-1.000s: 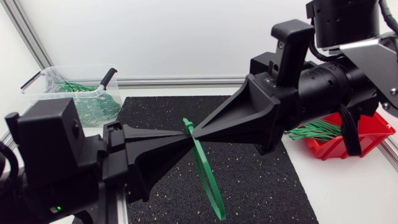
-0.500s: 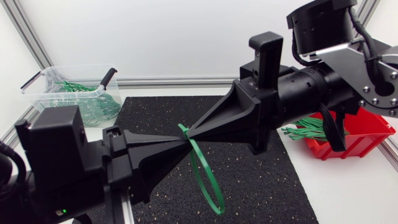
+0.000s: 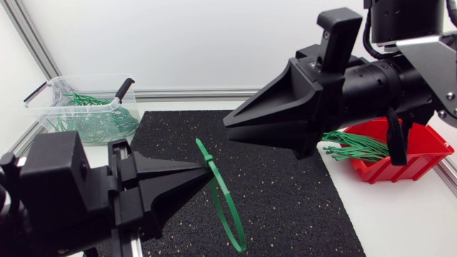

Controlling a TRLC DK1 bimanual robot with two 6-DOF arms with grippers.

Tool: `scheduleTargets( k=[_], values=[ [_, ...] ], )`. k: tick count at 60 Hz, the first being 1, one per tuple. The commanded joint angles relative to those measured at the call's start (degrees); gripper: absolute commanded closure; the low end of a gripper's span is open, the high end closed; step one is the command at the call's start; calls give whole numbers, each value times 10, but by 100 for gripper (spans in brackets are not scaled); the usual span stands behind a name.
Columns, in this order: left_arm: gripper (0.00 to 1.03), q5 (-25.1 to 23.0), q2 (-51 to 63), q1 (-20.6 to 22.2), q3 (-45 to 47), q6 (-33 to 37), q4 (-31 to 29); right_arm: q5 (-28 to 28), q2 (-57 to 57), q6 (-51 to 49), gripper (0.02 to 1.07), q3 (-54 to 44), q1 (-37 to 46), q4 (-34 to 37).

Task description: Take a green cable tie from the red box, thread the tail through the head to close it, then place it in the transparent bin on the left.

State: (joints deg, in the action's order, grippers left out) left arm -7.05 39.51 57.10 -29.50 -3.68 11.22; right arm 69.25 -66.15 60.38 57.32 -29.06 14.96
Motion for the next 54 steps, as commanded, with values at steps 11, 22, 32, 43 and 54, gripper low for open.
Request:
scheduleTargets(
  k=[11, 22, 32, 43, 54],
  values=[
    [99, -2, -12, -3, 15, 90, -19, 19, -58, -65, 70, 13, 3, -3],
    [99, 25, -13, 7, 15, 149, -29, 43, -99, -111, 70, 21, 17, 0],
    [99, 58, 0, 27, 21, 207, -20, 52, -103, -137, 70, 21, 2, 10],
    [99, 75, 11, 37, 19, 241, -11, 52, -102, -200, 70, 27, -18, 49],
    [99, 78, 17, 39, 16, 250, -10, 52, -101, -233, 71, 27, -37, 80]
  ],
)
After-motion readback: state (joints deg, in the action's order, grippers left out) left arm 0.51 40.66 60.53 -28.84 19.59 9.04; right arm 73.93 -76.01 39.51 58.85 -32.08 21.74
